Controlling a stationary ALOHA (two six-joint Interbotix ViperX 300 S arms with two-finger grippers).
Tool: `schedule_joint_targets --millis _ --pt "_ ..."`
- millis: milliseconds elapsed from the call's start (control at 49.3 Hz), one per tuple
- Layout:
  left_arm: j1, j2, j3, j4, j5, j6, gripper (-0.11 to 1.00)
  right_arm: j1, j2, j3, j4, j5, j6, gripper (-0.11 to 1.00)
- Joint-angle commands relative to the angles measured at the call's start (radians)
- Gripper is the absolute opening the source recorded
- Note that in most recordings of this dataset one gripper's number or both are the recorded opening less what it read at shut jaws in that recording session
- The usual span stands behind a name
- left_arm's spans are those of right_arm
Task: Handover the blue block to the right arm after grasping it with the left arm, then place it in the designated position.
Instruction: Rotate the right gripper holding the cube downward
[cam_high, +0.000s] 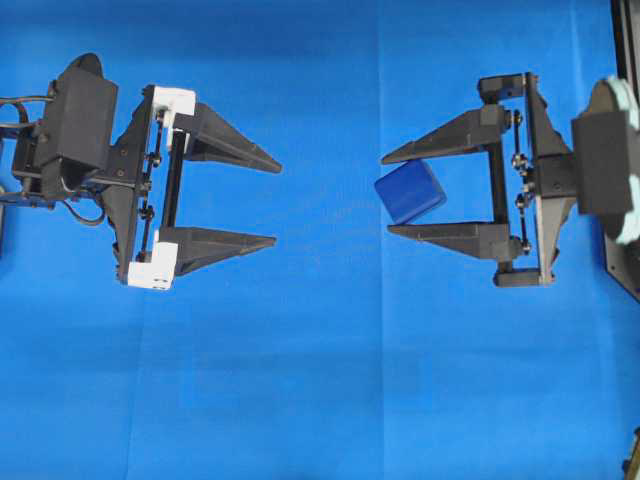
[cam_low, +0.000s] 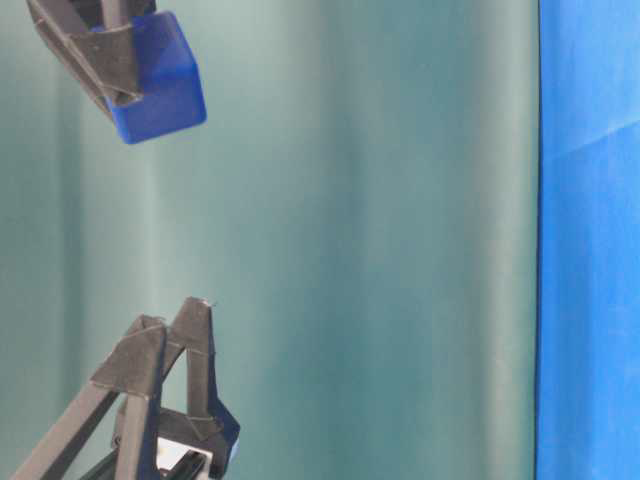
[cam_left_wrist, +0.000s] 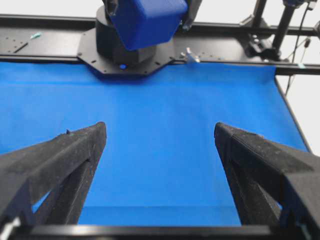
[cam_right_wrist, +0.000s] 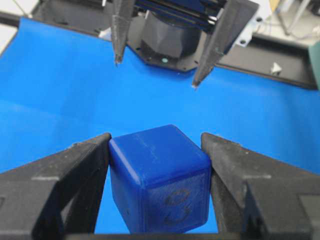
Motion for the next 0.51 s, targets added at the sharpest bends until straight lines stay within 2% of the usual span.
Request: schedule_joint_targets --millis 0,101,487 --pt "-0.005 -0.015 -0.018 0.002 -0.005 0.002 0.93 0.002 -0.015 -0.023 0.003 0.006 0.040 0.50" --pt "-0.008 -0.015 -0.018 0.002 -0.005 0.002 0.93 0.000 -0.018 -0.025 0.003 0.020 0.074 0.50" --pt "-0.012 -0.017 -0.020 0.002 -0.005 0.002 0.93 0.000 -0.020 -0.023 0.003 0.025 0.081 0.50"
